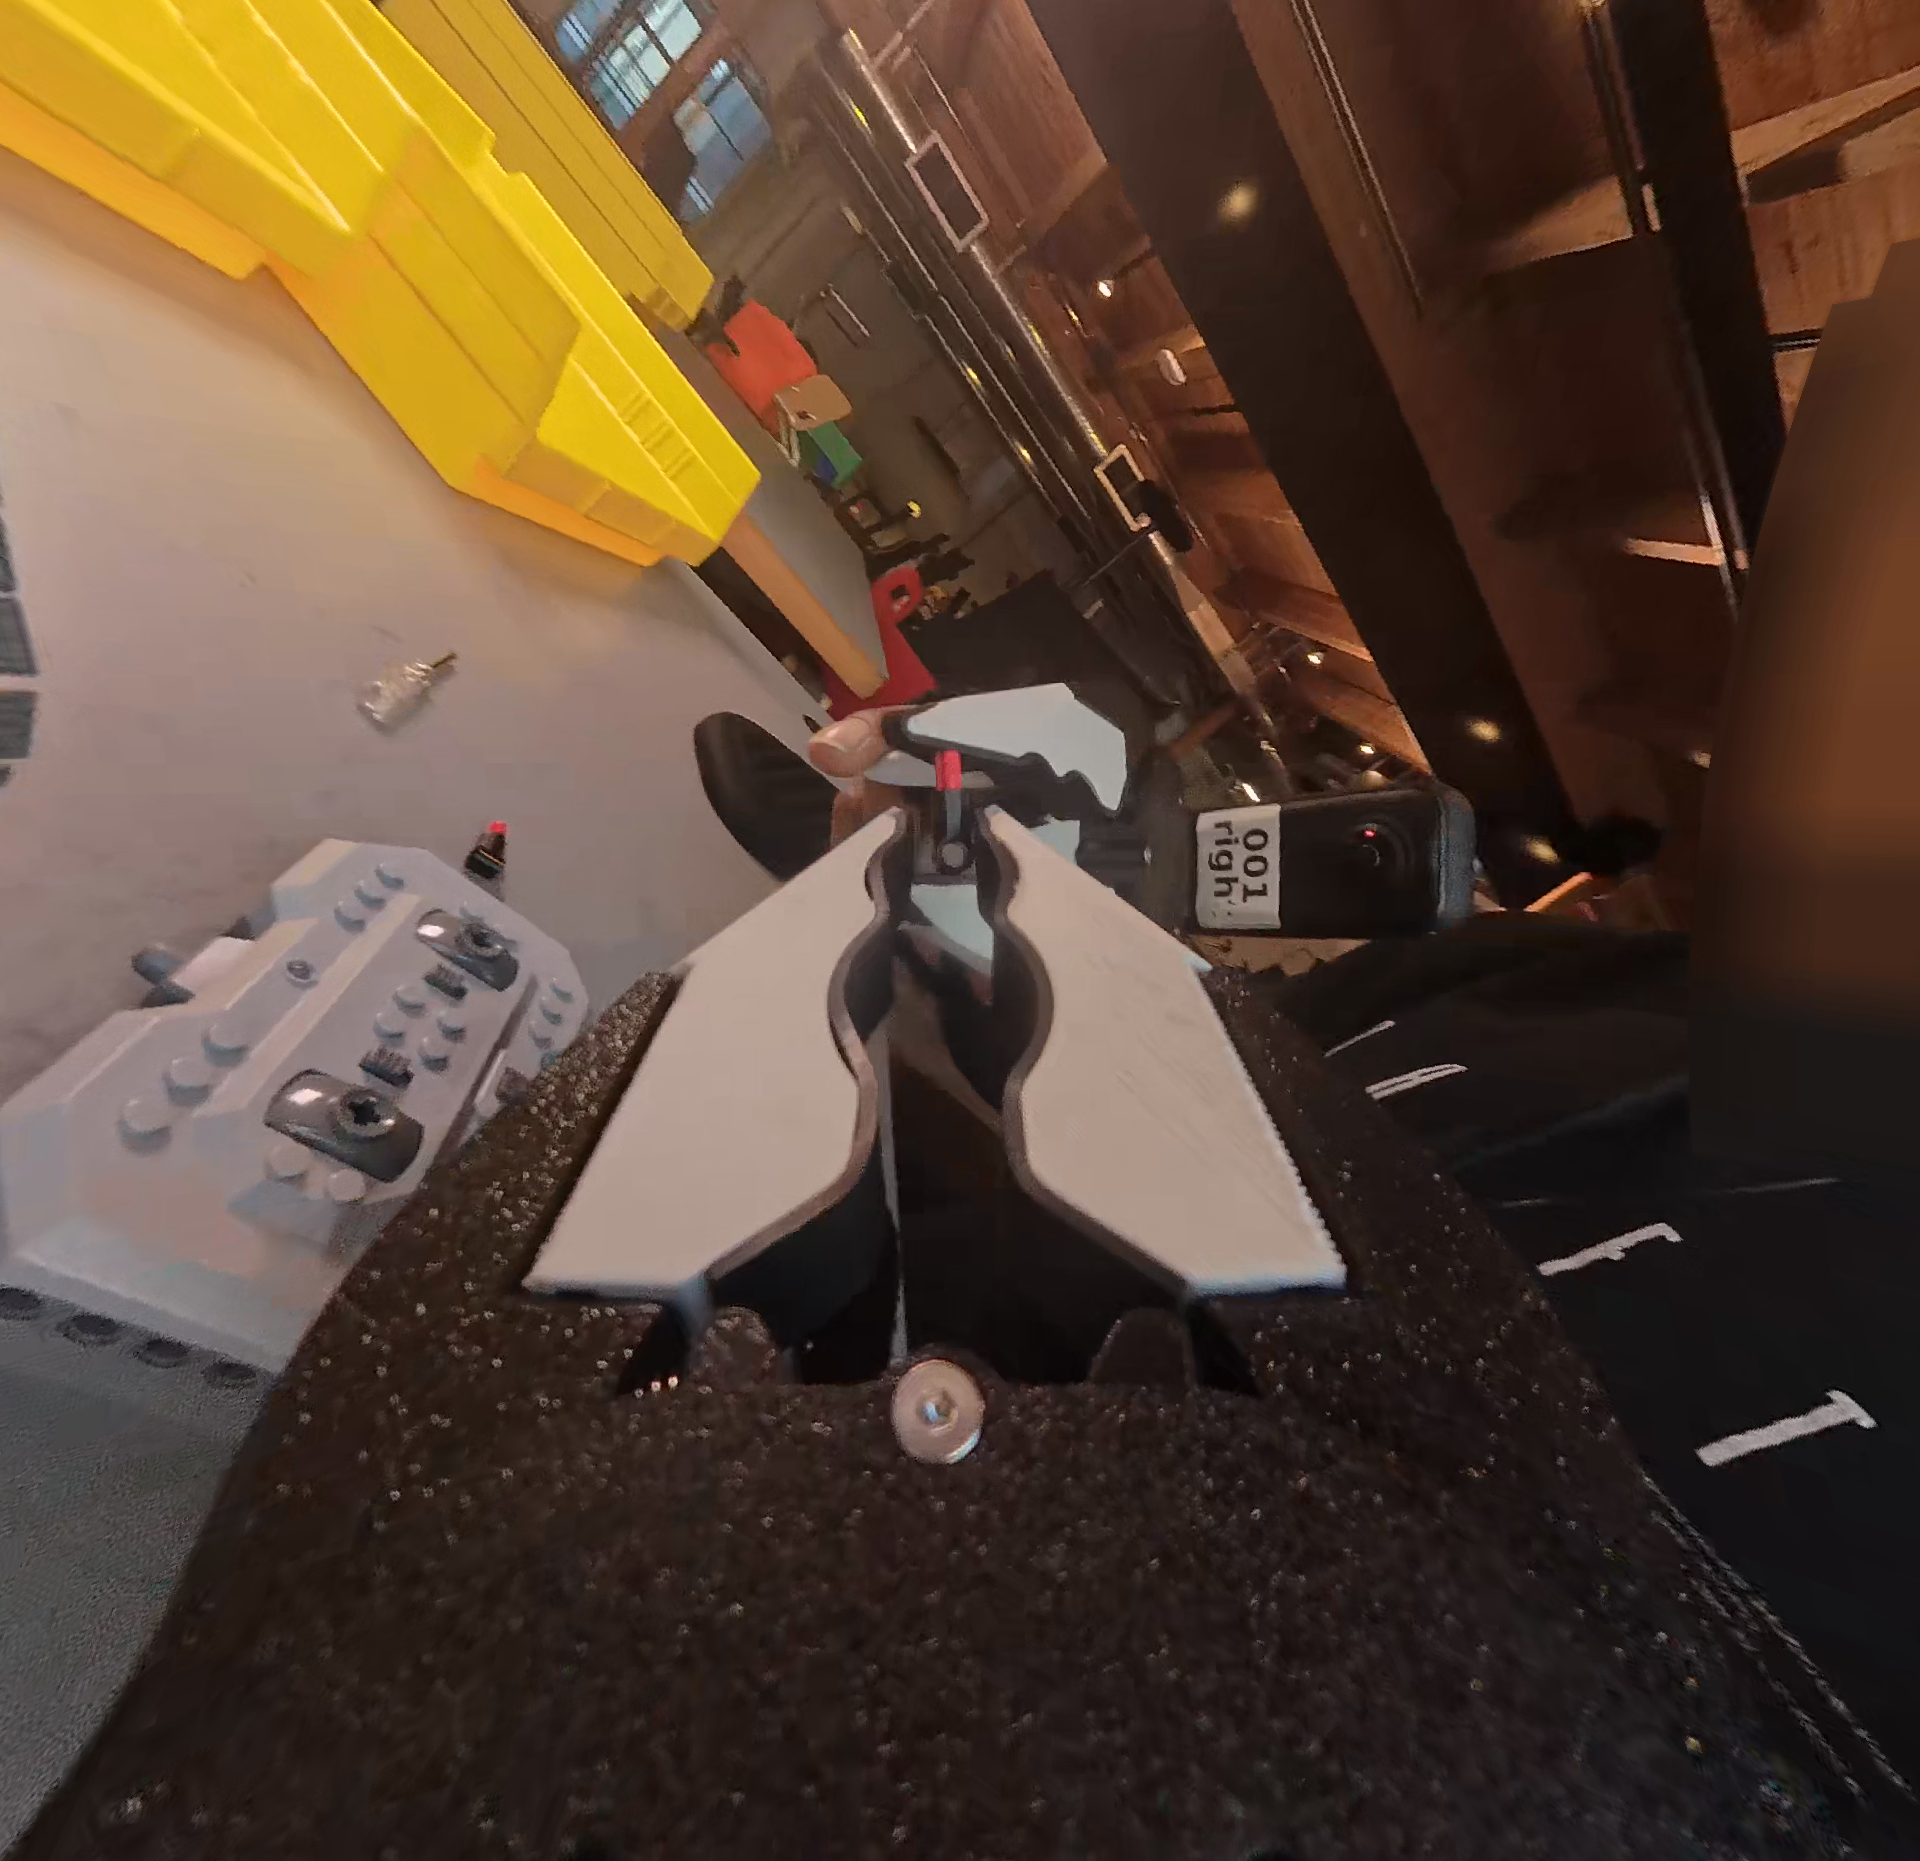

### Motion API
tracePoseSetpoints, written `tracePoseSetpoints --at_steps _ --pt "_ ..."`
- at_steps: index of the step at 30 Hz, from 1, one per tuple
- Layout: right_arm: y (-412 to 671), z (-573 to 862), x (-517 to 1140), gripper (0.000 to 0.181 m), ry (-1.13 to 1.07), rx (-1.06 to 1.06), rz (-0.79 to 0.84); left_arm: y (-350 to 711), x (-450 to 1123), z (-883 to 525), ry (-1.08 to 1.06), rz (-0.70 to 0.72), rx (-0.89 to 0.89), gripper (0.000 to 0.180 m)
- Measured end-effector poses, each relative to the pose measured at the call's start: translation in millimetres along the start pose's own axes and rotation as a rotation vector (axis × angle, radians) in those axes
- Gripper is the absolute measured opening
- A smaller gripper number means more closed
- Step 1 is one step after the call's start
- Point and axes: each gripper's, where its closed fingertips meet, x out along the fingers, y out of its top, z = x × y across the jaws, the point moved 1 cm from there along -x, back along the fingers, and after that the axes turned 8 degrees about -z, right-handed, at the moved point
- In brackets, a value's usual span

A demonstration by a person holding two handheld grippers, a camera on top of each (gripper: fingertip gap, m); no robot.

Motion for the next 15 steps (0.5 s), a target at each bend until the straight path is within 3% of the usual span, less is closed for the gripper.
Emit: tracePoseSetpoints --at_steps 5,15 --pt "-2.6 -1.6 7.7 0.023 -0.068 -0.024 0.008 0.5 -3.6 -5.3 0.150 -0.026 0.150 0.005" --pt "-15.8 -29.4 -7.2 0.014 0.261 -0.093 0.036 -23.3 -16.5 -17.5 0.322 -0.414 0.357 0.005"
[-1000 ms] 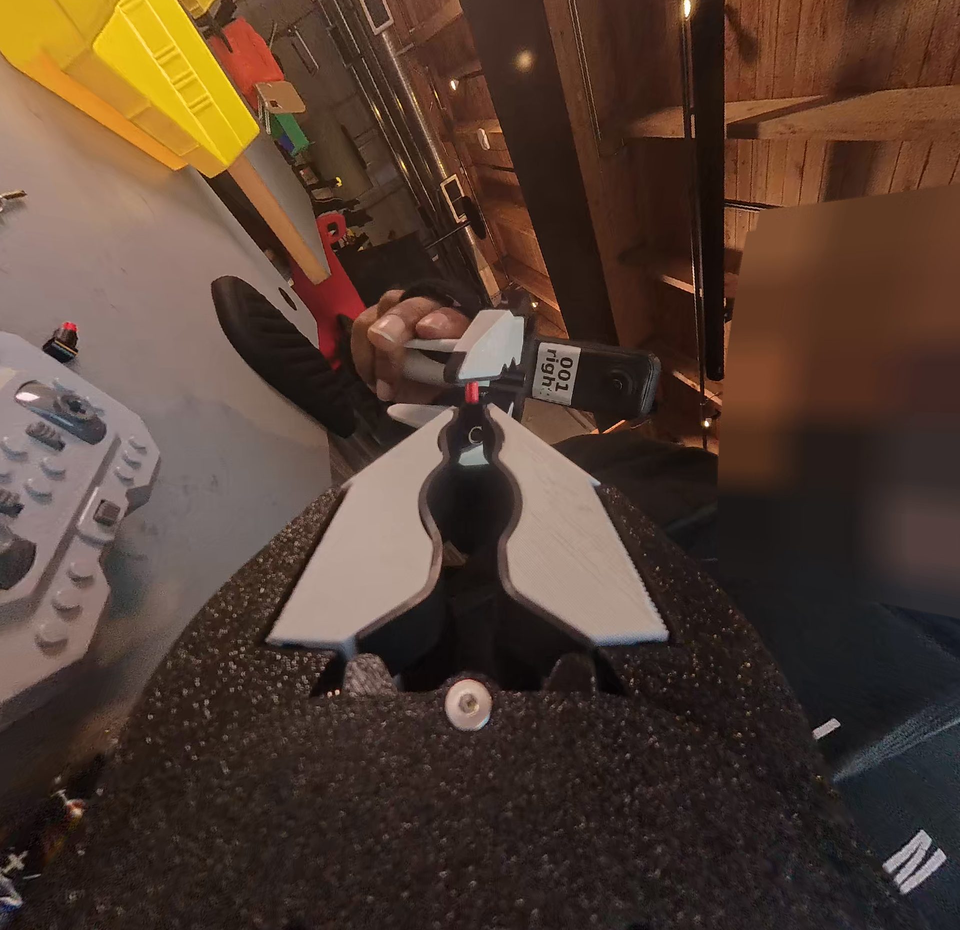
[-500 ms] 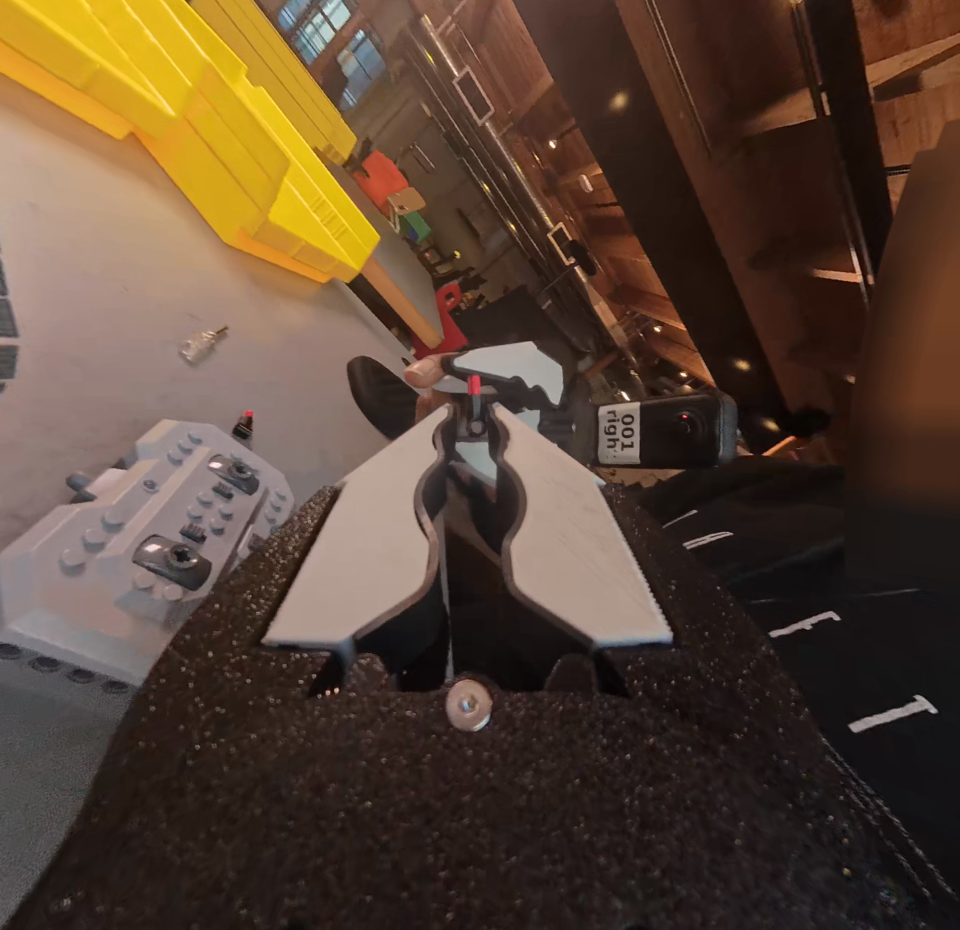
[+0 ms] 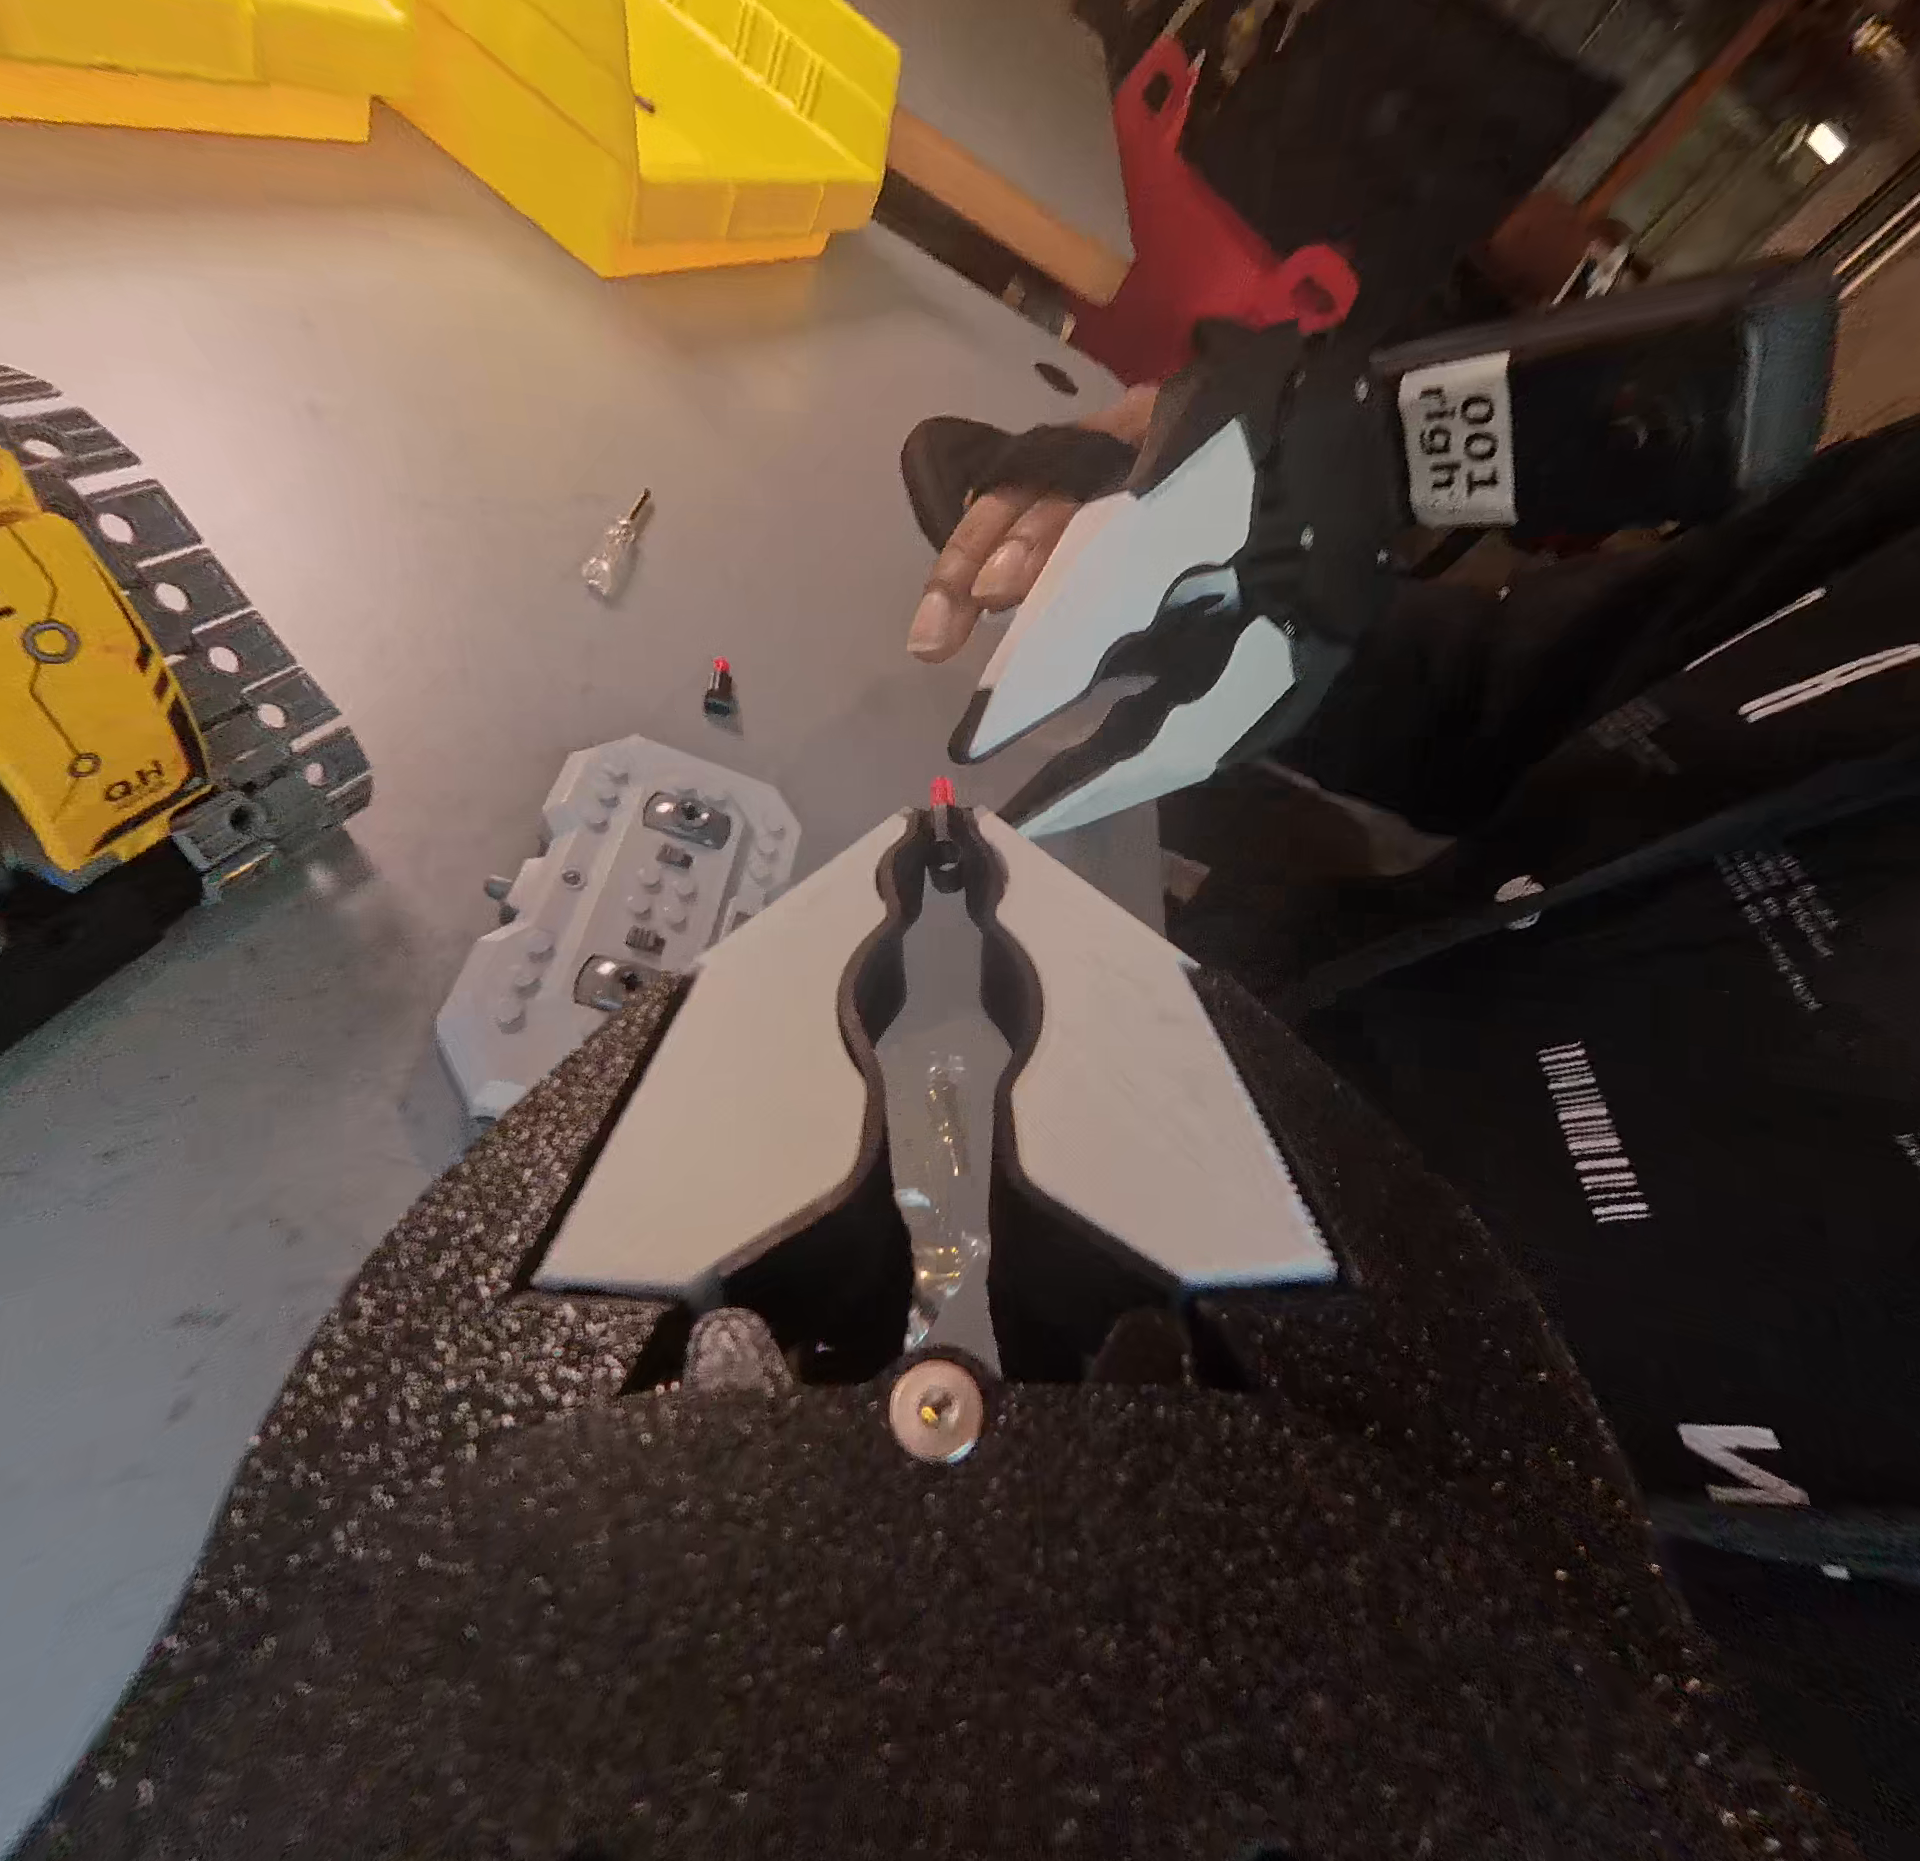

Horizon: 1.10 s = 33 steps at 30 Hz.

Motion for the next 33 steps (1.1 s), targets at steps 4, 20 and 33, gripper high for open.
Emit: tracePoseSetpoints --at_steps 4,20,33 --pt "7.0 6.6 -2.0 0.023 -0.025 0.003 0.032 3.2 1.7 4.4 -0.020 -0.045 0.024 0.005" --pt "13.8 16.3 5.7 0.007 -0.103 0.289 0.132 28.1 -25.0 -4.3 0.045 0.377 -0.112 0.000" --pt "-10.8 61.6 -24.9 0.006 -0.178 0.658 0.293 20.6 -32.8 -16.7 0.070 0.436 -0.187 0.022"
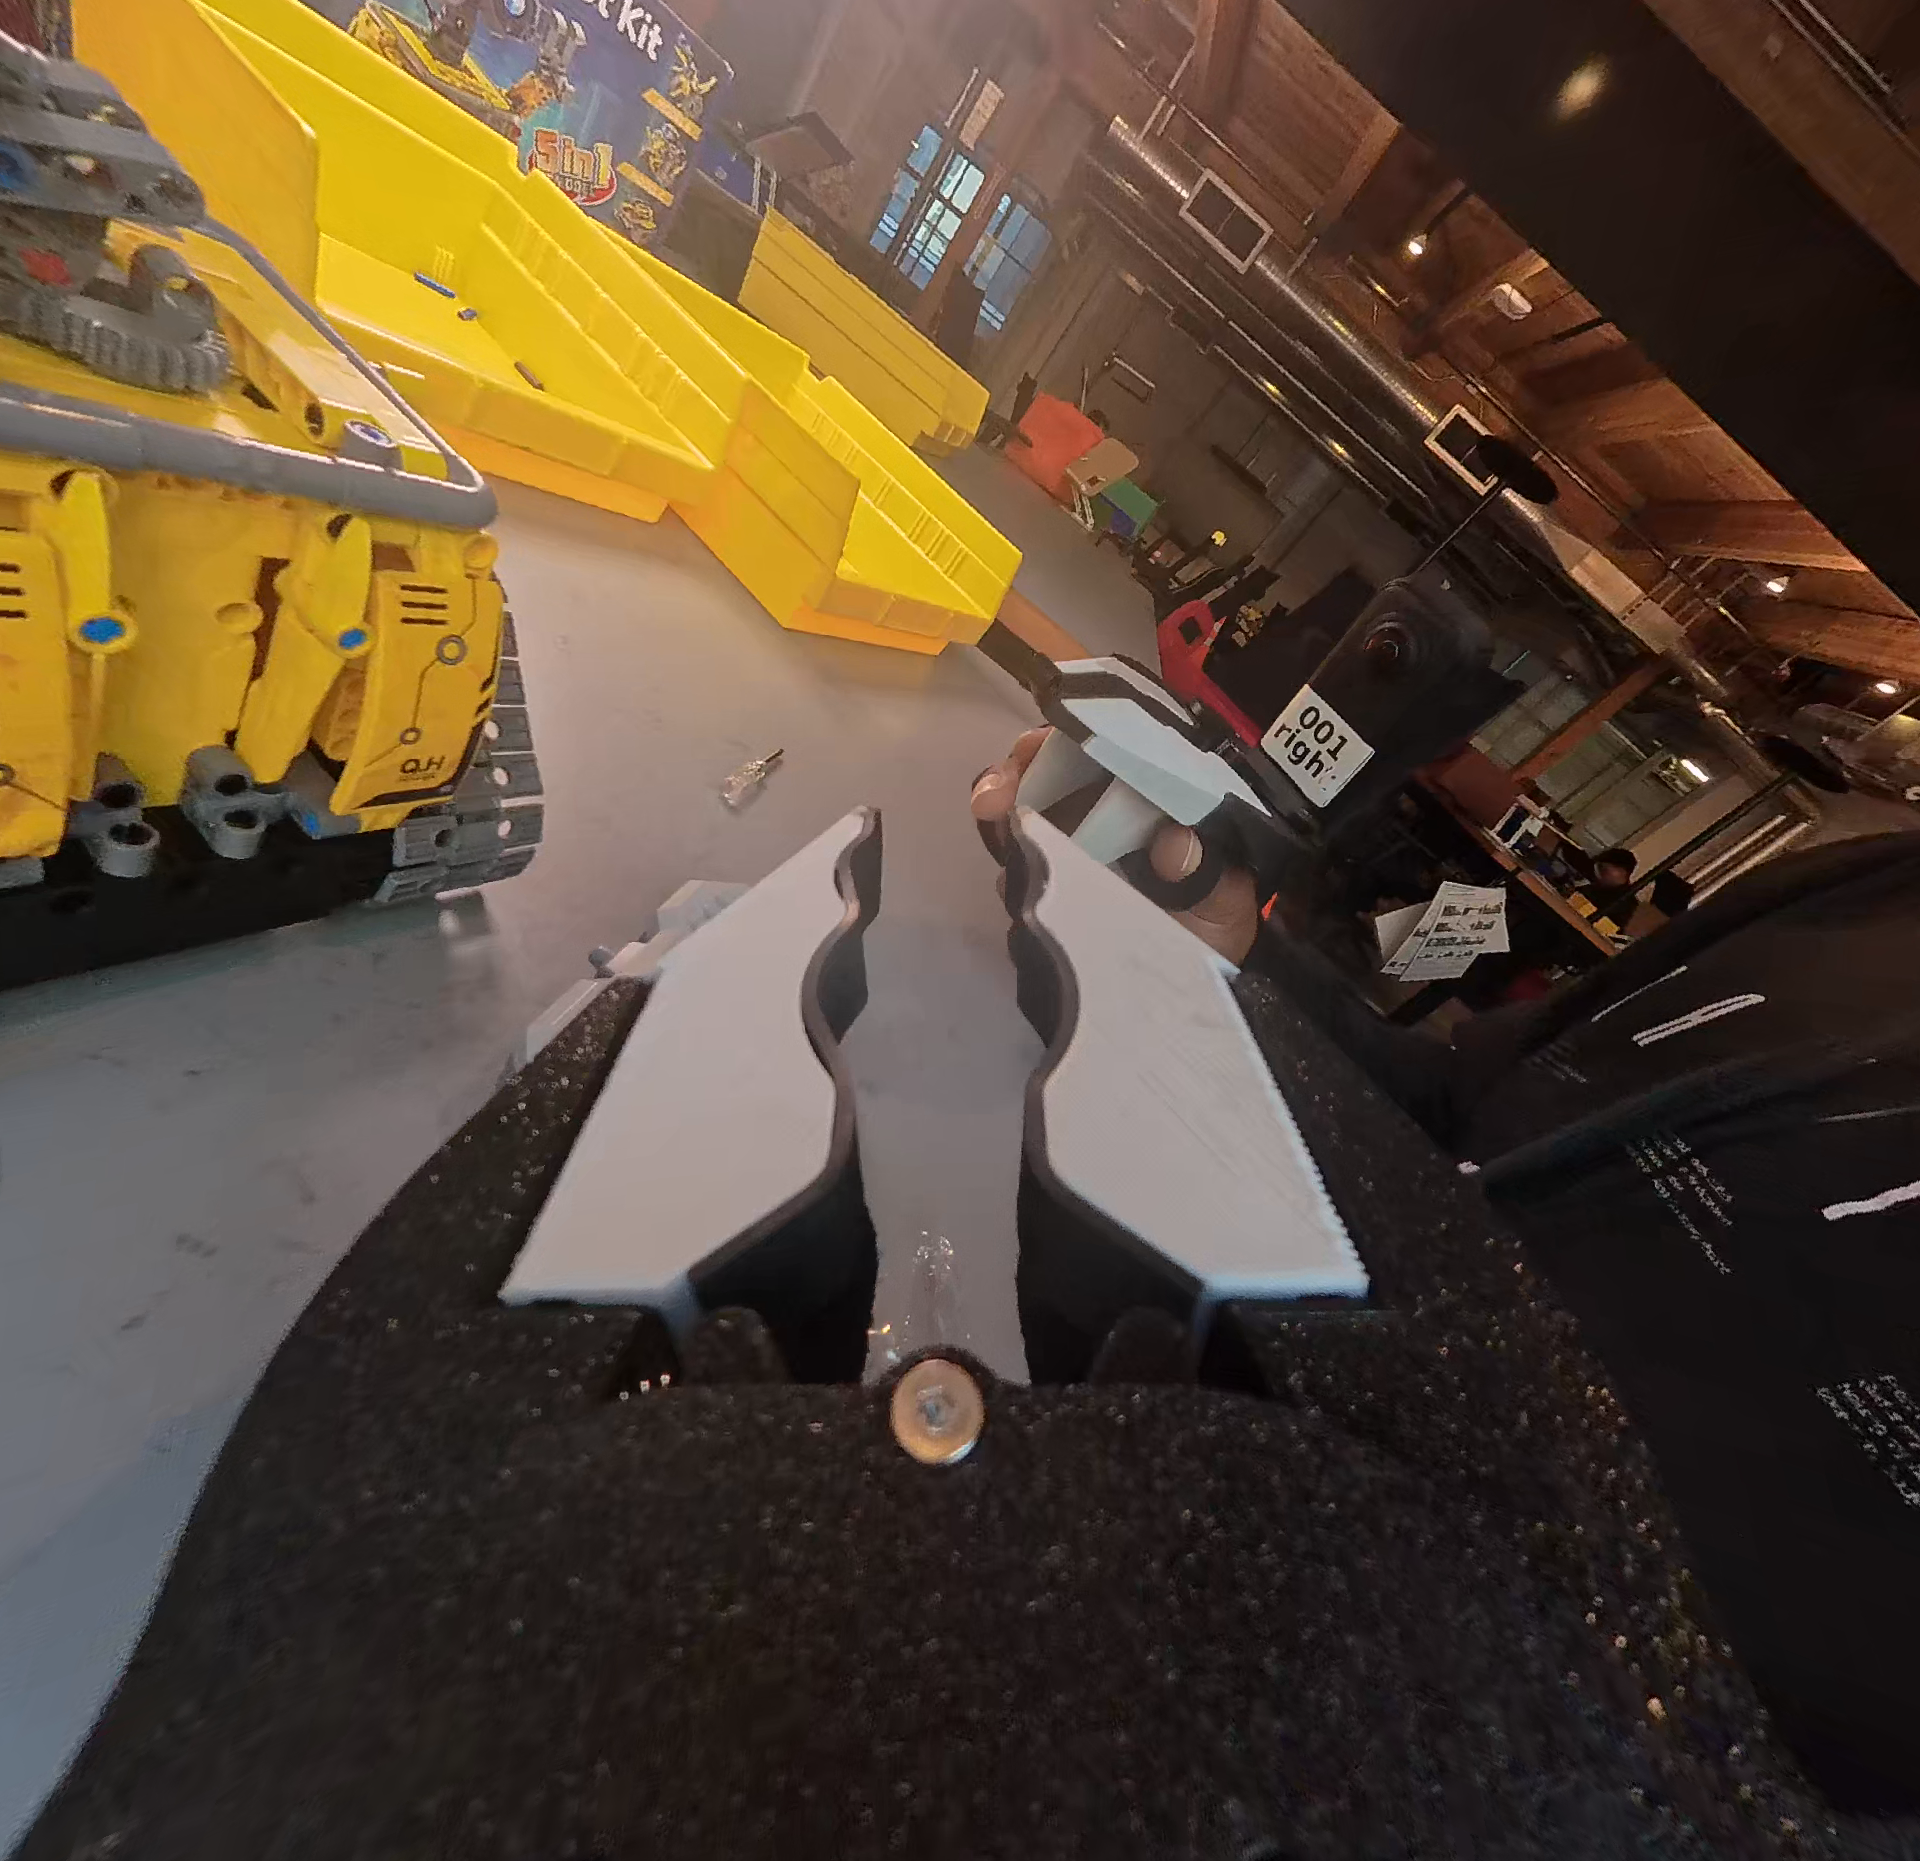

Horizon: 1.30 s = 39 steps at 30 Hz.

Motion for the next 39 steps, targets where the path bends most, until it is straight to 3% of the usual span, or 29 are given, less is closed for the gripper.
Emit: tracePoseSetpoints --at_steps 9,12,18,31,39 --pt "1.6 -31.9 19.0 0.007 0.077 -0.149 0.007 2.9 16.2 15.7 -0.100 0.028 -0.051 0.024" --pt "-3.9 -43.6 23.3 0.006 0.073 -0.298 -0.031 -1.1 15.7 21.7 -0.161 -0.002 -0.073 0.007" --pt "-15.1 -47.8 27.9 0.007 0.055 -0.450 -0.103 -8.3 13.9 17.2 -0.060 -0.136 0.090 0.006" --pt "-30.4 -19.2 30.7 0.010 0.237 -0.366 -0.355 -11.0 5.1 -22.9 0.017 -0.548 0.309 0.006" --pt "-44.2 -28.1 45.8 0.010 0.409 -0.287 -0.448 -35.1 7.3 -35.7 -0.130 -0.646 0.506 0.006"
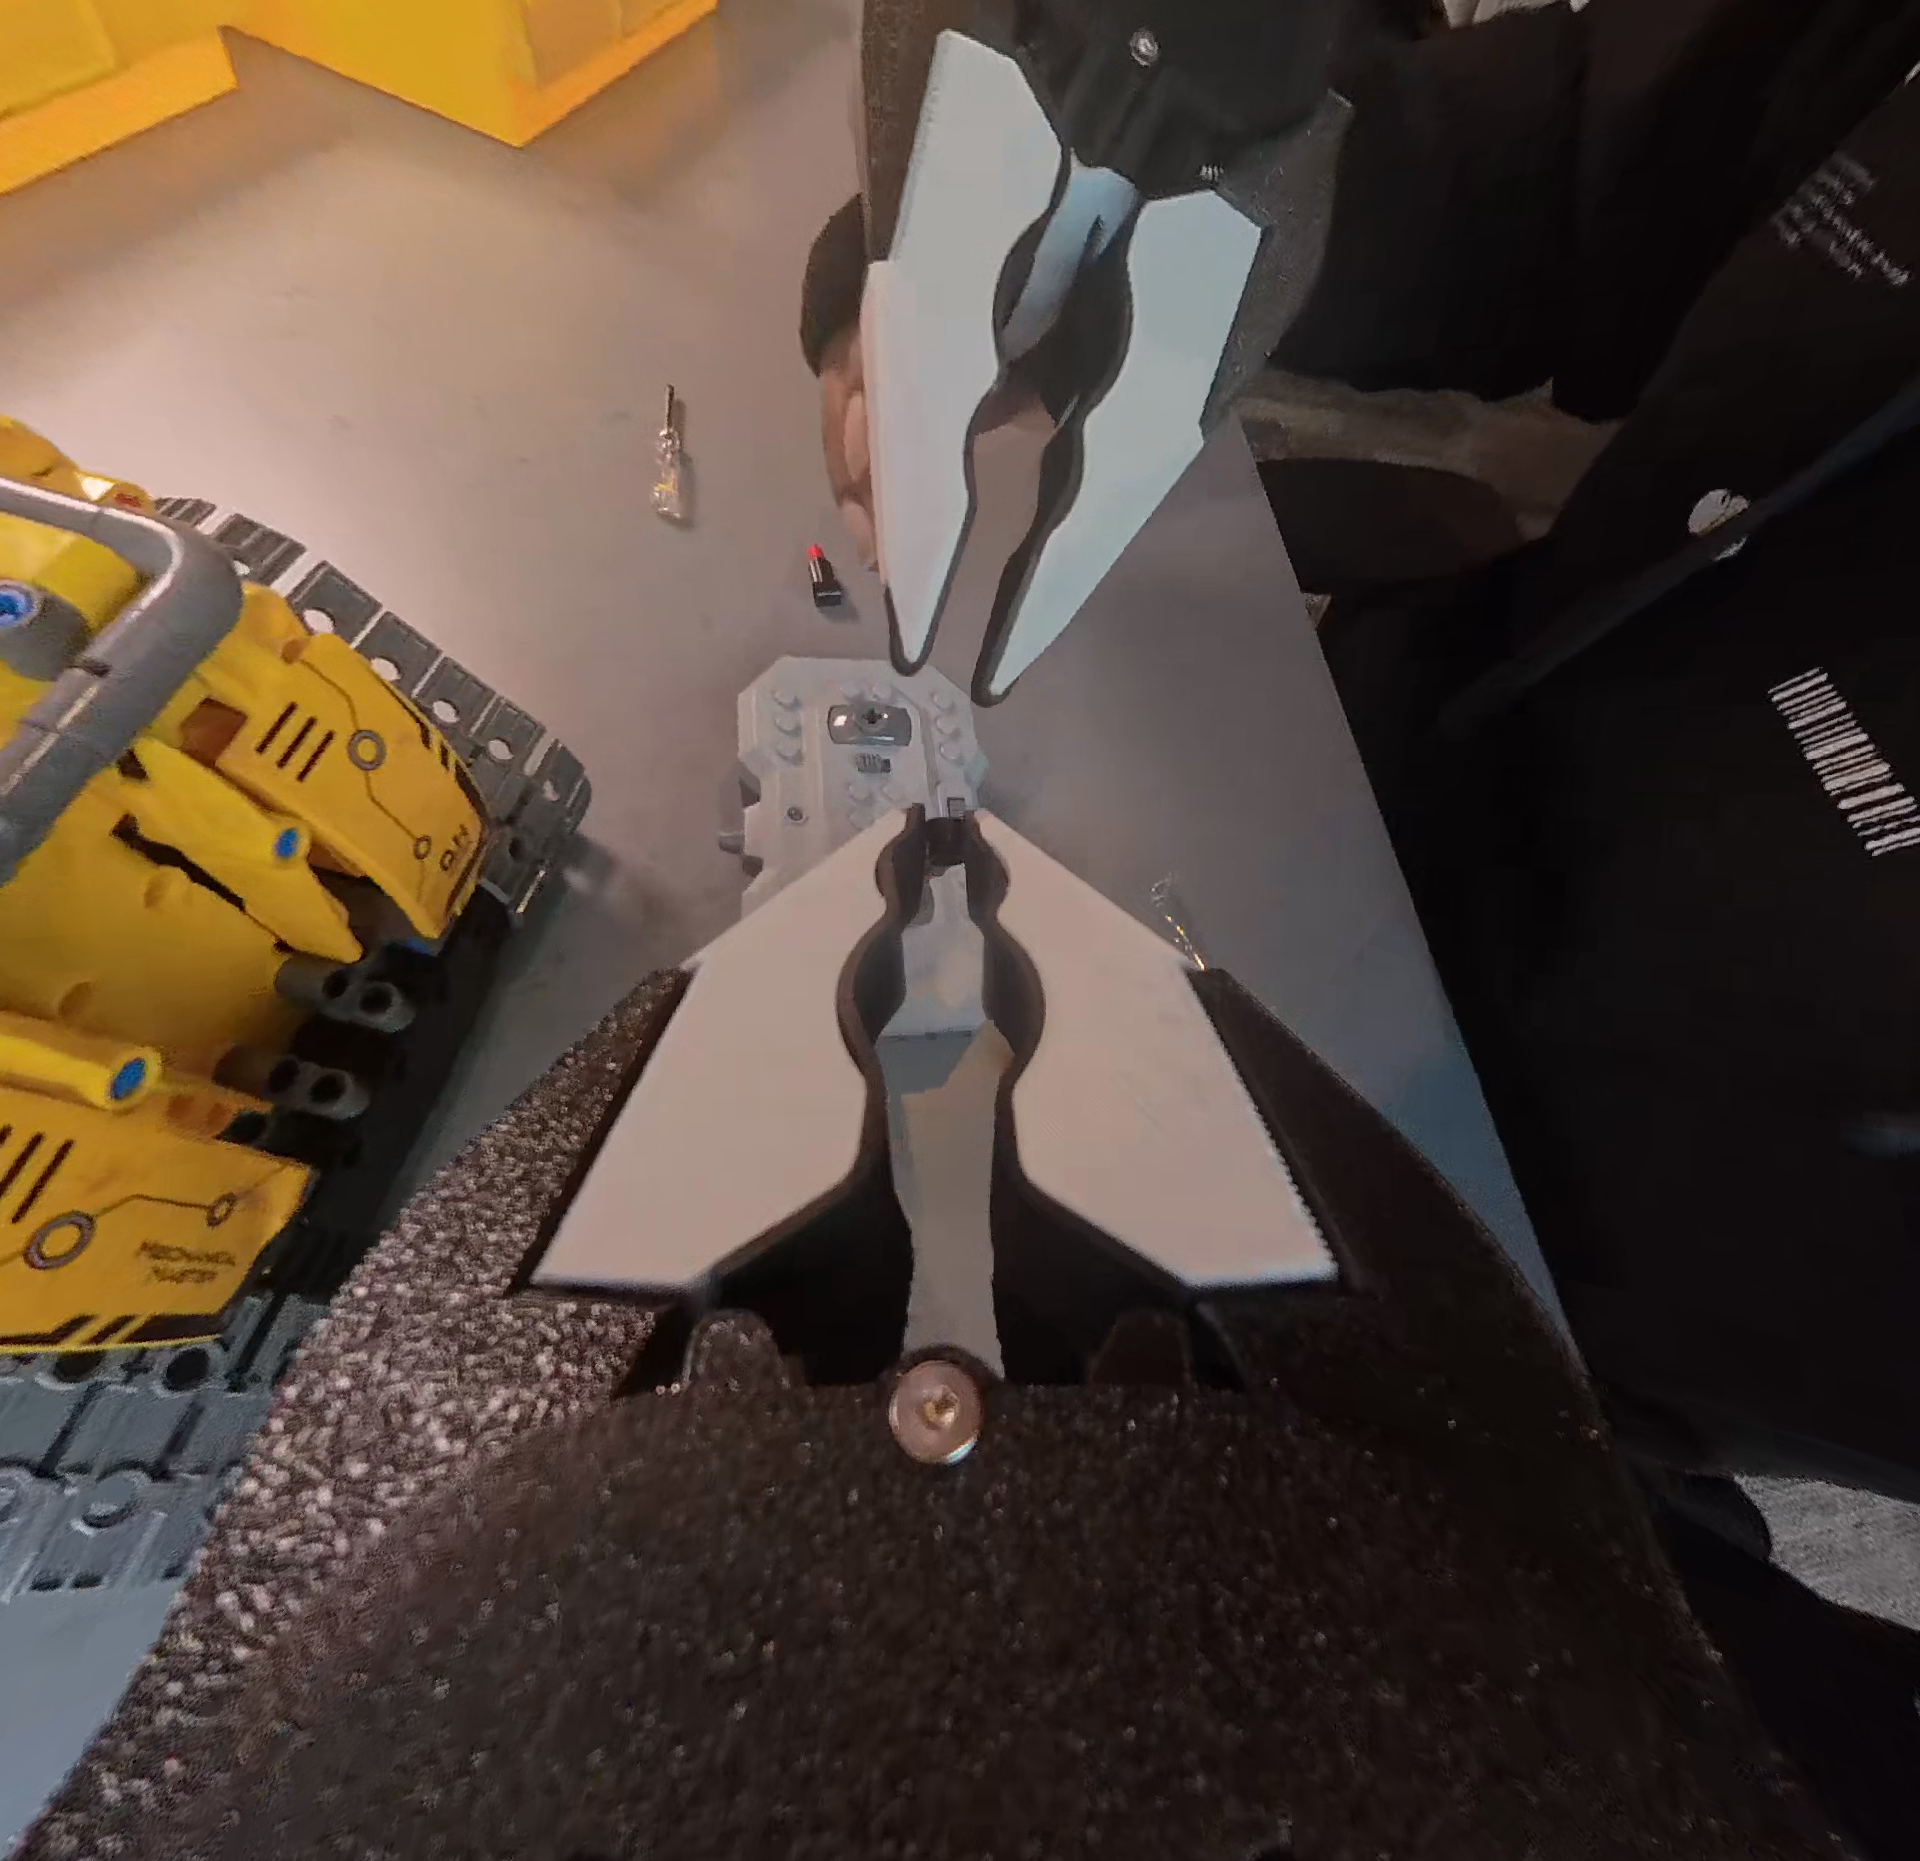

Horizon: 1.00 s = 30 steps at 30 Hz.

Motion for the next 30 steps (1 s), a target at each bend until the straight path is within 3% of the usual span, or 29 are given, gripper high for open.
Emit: tracePoseSetpoints --at_steps 20,30 --pt "-18.1 10.2 -2.2 0.010 -0.042 0.060 0.000 -5.6 10.2 -6.0 0.033 -0.191 0.093 0.005" --pt "-20.8 7.6 -9.6 0.010 -0.056 0.078 0.032 -6.3 10.7 -7.2 0.034 -0.138 0.043 0.005"
